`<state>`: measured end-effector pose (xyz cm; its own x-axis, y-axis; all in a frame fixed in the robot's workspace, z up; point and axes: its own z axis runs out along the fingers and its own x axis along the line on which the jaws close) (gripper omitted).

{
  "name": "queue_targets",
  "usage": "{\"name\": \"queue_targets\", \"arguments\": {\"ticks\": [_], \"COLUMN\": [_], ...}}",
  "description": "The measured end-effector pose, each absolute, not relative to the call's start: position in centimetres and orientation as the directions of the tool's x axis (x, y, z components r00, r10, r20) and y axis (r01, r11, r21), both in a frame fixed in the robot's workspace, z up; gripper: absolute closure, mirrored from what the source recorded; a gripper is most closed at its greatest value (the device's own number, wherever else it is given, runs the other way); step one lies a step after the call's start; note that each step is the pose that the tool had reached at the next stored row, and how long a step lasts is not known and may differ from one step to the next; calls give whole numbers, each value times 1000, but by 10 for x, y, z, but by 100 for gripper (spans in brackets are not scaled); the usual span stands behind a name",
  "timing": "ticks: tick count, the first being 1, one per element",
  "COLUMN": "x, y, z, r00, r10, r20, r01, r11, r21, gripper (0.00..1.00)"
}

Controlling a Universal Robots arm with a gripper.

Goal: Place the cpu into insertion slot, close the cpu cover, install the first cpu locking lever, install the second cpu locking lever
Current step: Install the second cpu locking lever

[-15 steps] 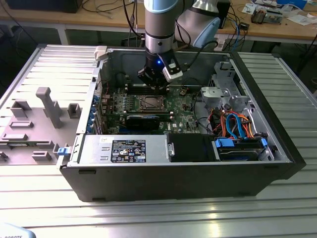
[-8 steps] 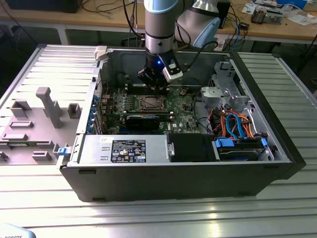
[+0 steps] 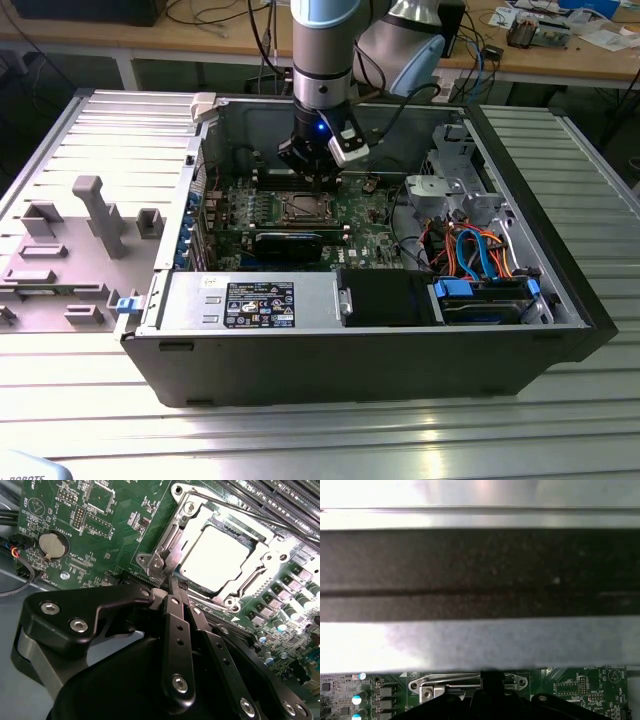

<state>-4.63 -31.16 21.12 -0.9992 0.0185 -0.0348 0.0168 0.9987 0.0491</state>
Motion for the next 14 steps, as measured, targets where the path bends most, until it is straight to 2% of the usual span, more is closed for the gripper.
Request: {"name": "queue_targets", "arguments": {"ticks": [14], "x": [-46], "y": [-313], "z": [213], "r00": [-999], "r10": [19], "r20": [-35], "r01": [17], "r11": [999], "r21": [49], "gripper": [89]}}
